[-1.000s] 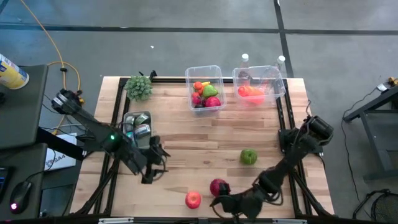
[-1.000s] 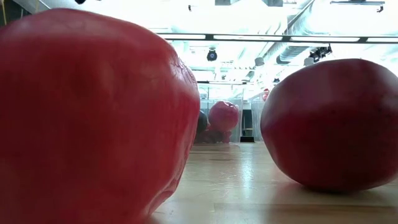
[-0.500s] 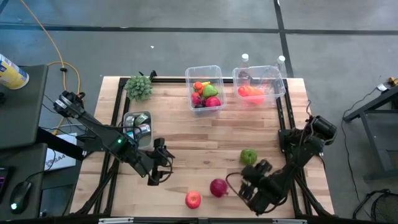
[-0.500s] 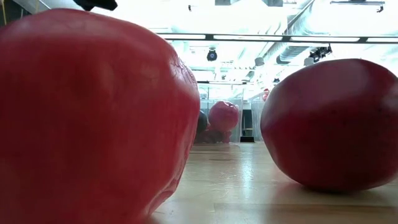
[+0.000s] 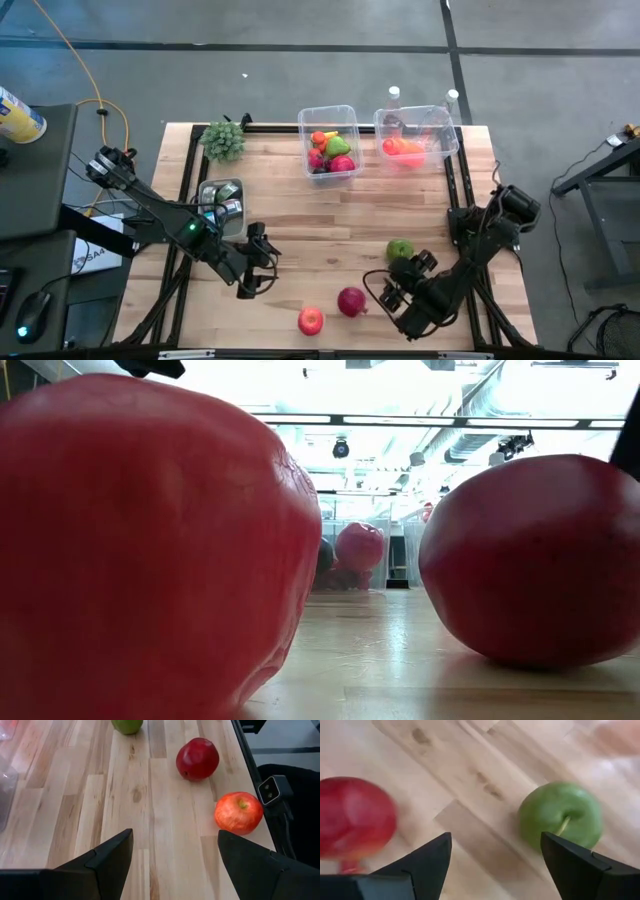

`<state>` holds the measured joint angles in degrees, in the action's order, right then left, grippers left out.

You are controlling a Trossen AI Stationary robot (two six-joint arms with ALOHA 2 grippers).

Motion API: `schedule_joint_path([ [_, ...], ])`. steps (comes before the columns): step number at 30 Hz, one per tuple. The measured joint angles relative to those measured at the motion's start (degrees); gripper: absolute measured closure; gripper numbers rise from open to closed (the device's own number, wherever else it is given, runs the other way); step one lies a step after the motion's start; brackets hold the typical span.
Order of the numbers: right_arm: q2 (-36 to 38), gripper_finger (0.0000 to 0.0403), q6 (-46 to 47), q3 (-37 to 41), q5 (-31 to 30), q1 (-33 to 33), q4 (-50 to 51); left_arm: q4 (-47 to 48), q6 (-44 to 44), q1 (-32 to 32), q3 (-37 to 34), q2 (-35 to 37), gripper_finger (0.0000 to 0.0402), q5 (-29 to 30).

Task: Pick & Place Food Item
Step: Put the green apple into the left transparent bin

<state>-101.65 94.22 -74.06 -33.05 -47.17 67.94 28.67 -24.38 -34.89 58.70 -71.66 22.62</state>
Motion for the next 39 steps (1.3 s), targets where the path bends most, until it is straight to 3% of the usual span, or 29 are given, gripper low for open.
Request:
schedule_joint_path([
  [10,-0.02,0.005,-8.26,0.0,0.15,2.31,-5.73,0.0,-0.02,-0.17,0.0,0.0,0.012,-0.2],
  [18,-0.03,0.0008,-9.44,0.0,3.38,3.67,-7.91,0.04,-0.02,-0.17,0.0,0.0,0.012,-1.57],
  [27,-0.04,0.0012,-12.96,0.0,4.43,4.57,-8.94,0.07,-0.02,-0.17,0.0,0.0,0.012,-2.15],
  [31,-0.07,0.0011,-10.91,0.0,4.91,4.54,-14.17,0.59,0.0,-0.17,0.0,0.0,0.012,-2.13],
  [39,-0.07,0.0007,-23.23,0.0,0.09,4.58,-19.66,1.36,0.0,-0.17,0.0,0.0,0.012,-2.1],
])
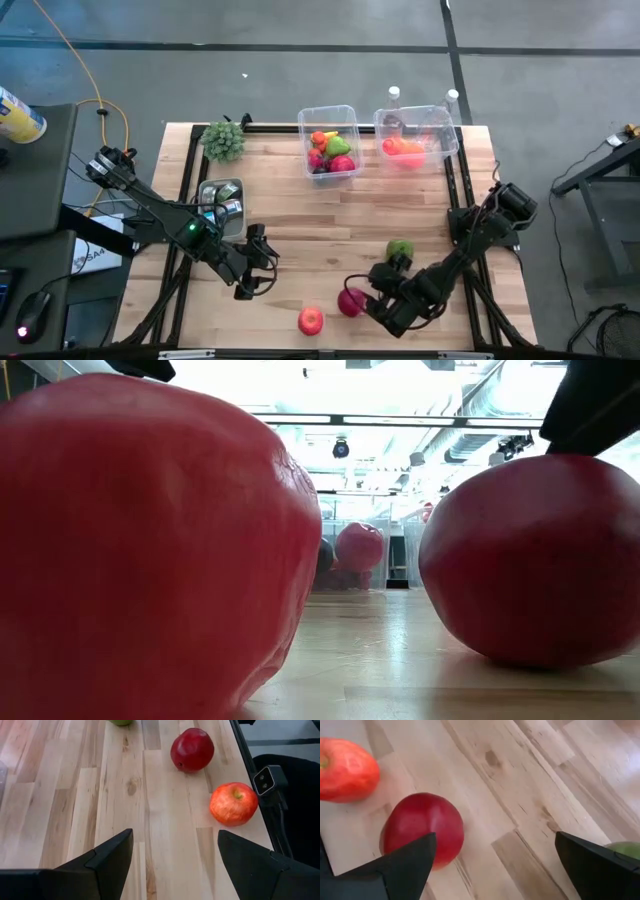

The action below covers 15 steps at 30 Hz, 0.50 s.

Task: Pick & Place Food Item
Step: Put the green apple into the left transparent bin

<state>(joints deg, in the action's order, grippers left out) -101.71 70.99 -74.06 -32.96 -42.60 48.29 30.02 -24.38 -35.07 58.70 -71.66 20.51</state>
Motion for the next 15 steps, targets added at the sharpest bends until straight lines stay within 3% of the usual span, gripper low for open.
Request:
schedule_joint_path([
  [6,-0.02,0.0005,-0.9,0.0,-0.14,0.92,2.72,0.5,0.57,0.0,0.0,0.0,0.012,0.04],
  [15,1.66,0.0005,19.07,0.0,-3.14,0.97,23.39,1.25,0.52,0.0,0.0,0.0,0.012,0.17],
])
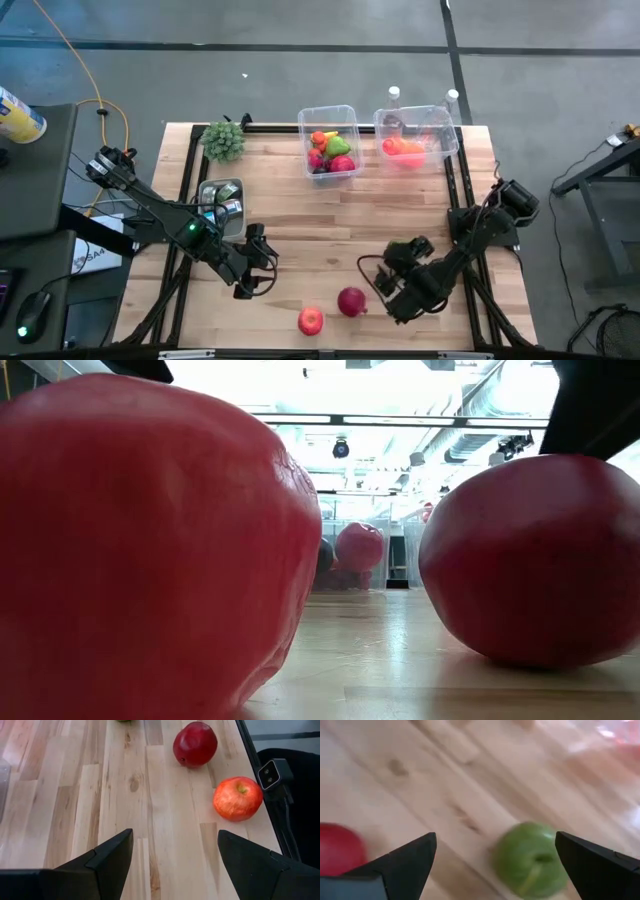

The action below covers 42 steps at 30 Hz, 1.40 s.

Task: Pick & Place Food Item
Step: Put the green apple into the left transparent bin

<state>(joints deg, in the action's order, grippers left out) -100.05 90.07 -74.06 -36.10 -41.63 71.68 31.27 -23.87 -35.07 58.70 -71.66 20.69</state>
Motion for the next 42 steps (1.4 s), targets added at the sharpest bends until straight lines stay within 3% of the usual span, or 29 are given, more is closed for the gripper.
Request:
schedule_joint_path([
  [8,0.02,0.0005,0.25,0.0,12.17,2.16,3.94,0.01,-0.14,0.0,0.0,0.0,0.012,0.08],
  [23,1.66,0.0005,-7.07,0.0,12.83,4.22,4.64,0.08,-0.12,0.0,0.0,-0.02,0.012,0.17],
  [42,6.12,0.0005,-5.67,0.0,11.1,3.78,3.61,-0.5,-0.1,0.02,0.0,-0.02,0.012,0.13],
])
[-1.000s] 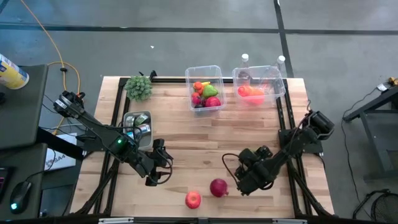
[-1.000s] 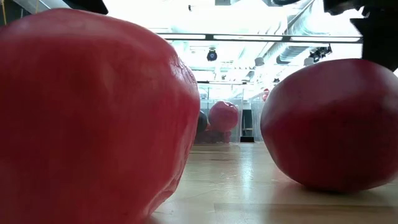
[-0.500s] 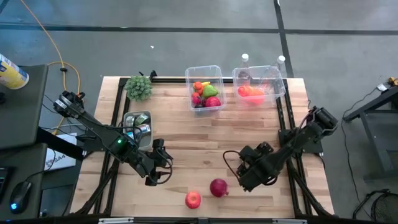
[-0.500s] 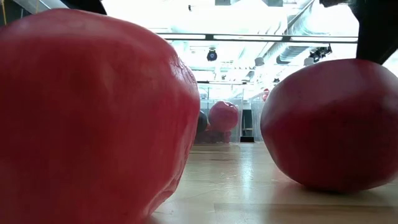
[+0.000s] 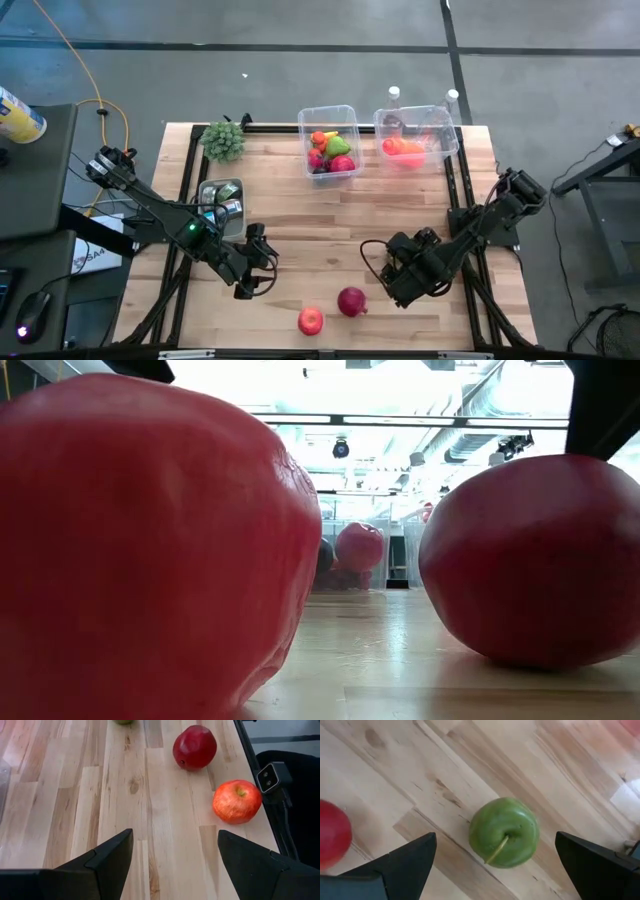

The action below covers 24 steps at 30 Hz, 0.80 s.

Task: Pick & Place Food Item
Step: Put the green apple into the left transparent bin

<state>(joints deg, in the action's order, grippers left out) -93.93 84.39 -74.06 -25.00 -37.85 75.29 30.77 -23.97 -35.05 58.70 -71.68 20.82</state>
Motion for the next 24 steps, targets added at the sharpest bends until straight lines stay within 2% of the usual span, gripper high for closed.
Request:
schedule_joint_path([
  [3,0.0,0.0005,1.36,0.0,-1.85,0.0,-0.48,-0.71,0.0,-0.01,0.0,0.0,0.012,0.0],
  [17,0.0,0.0005,1.15,0.0,0.05,3.71,-5.19,-4.71,0.07,0.07,0.0,-0.02,0.012,0.13],
  [24,0.0,0.0005,1.08,0.0,-1.66,5.31,-6.51,-4.71,0.0,0.07,0.0,-0.02,0.012,0.17],
])
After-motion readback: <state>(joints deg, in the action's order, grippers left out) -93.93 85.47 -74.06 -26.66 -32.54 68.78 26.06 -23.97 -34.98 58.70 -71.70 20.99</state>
